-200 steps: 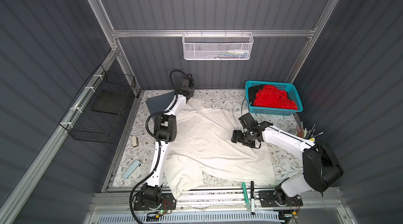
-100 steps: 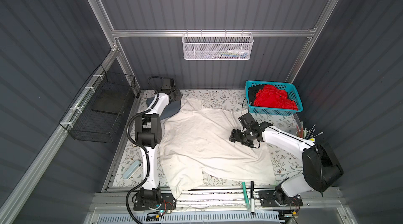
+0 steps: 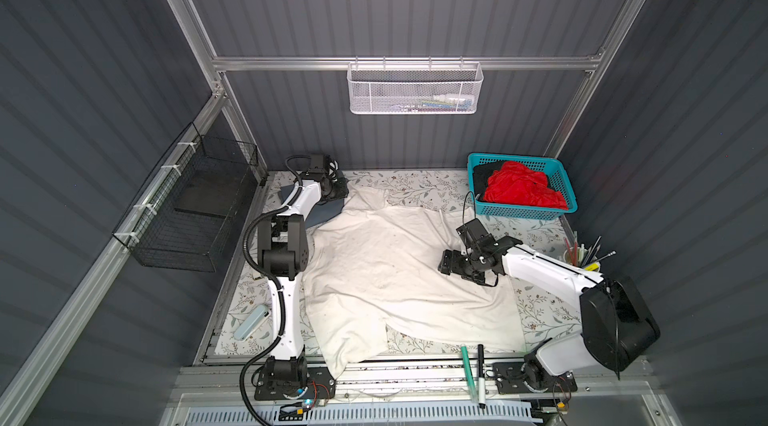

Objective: Fold and stack the t-shirts

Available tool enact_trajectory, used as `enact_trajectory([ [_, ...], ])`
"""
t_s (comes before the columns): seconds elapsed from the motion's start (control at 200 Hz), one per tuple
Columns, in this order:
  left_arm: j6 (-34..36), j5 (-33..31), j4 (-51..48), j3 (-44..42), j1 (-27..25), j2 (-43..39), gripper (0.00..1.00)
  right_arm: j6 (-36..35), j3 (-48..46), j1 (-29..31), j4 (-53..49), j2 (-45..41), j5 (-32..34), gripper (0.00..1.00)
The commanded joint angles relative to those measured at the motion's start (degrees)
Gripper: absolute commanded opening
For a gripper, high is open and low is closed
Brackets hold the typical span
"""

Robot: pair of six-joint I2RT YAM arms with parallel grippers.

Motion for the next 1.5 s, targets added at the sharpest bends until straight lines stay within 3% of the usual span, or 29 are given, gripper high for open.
enact_trajectory([
  [0.0, -0.5, 3.1, -1.2, 2.0, 0.1, 2.8, 0.39, -0.4, 1.3, 0.3, -0.8, 1.0, -0.2, 0.89],
  [0.695, -1.6, 5.9, -0.3, 3.7, 0.0, 6.0, 0.35, -0.7, 1.3, 0.4, -0.9, 1.9, -0.2, 0.9],
  [0.916, -2.2, 6.3, 0.2, 4.4, 0.0, 6.4, 0.28, -0.6, 1.0, 0.4, -1.1, 1.5, 0.0, 0.9],
  [1.061, -2.5, 6.2, -0.5, 5.6, -0.1, 6.7, 0.11, -0.5, 0.8, 0.3, -1.2, 1.2, 0.0, 0.91],
  [1.291, -1.9, 4.1, -2.1, 6.8, -0.2, 4.0, 0.0, -0.4, 0.1, 0.3, -0.8, 0.9, -0.2, 0.92],
  [1.496, -0.8, 0.8, -3.8, 7.8, -0.3, 2.2, 0.0, -0.5, -0.3, 0.4, -0.4, 0.8, -0.6, 0.92],
])
